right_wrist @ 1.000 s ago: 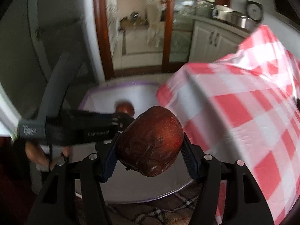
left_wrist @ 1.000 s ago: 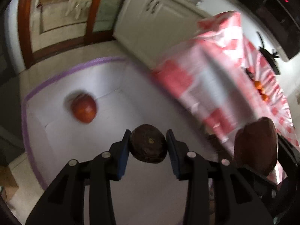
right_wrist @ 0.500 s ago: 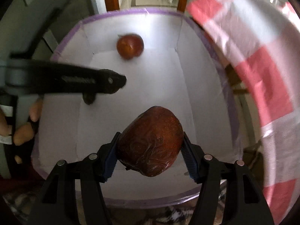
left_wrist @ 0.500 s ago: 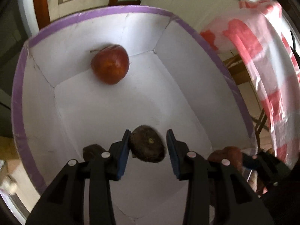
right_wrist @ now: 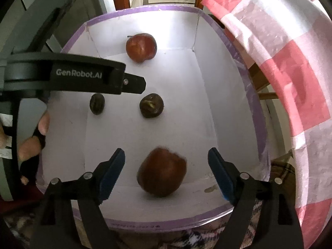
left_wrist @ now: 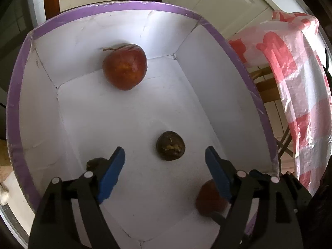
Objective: Organize fruits
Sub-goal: 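Open the left tool to drop the brown fruit while the right tool releases the red fruit into the box, then move both open tools back over the fruits on the table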
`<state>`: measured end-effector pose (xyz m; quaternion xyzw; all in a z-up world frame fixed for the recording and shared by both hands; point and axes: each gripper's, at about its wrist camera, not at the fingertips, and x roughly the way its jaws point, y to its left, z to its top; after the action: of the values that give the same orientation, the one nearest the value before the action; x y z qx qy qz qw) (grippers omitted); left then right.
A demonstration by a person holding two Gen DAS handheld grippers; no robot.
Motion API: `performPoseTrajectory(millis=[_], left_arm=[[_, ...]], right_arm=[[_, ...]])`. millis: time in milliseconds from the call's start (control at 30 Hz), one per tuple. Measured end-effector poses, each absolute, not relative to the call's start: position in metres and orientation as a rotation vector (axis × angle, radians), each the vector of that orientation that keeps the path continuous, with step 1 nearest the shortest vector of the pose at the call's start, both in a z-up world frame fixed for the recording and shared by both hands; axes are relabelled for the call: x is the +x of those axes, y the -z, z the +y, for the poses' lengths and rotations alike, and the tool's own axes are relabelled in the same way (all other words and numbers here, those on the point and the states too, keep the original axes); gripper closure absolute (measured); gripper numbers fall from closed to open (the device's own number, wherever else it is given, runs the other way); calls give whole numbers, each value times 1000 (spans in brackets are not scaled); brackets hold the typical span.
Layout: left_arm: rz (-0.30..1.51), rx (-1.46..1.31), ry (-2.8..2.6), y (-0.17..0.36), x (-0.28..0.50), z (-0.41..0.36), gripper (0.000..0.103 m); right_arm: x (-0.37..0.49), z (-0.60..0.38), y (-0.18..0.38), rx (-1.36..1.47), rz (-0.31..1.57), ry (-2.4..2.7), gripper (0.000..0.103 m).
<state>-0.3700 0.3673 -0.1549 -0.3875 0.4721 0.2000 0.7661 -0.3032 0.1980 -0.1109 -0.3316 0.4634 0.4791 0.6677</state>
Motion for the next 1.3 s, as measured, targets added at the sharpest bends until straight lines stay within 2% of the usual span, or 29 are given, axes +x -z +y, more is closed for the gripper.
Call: performPoseTrajectory(millis=[233,400,467,600,767,1033,1100,1300], left_arm=[[995,-847,-427,149,-372,369,23],[900,-839,-468,119,-377,370,21],[801,-807,-492,91,-377,374,20],[536,-593,-590,9,-375,364,2],[343,-372,-601,-68,-348,335,2],[334,-100,-478,-115,-229,239,2],[380,-77,-412,-113,-189,212,2],[608,-124,-166,-72,-45,126,2]], right_arm=[[-307,190,99,-736,1011,-1103,23],[-318,171,70,-730,931,-1129,23],[-321,165,52,-717,870,-1141,23],[-314,145,0,-602,725,-1162,18],[-288,99,-67,-397,539,-1067,16],[-212,-29,-130,-154,281,-639,16],[-187,-58,-132,-111,289,-532,16],[-88,-163,-117,154,502,-266,16]])
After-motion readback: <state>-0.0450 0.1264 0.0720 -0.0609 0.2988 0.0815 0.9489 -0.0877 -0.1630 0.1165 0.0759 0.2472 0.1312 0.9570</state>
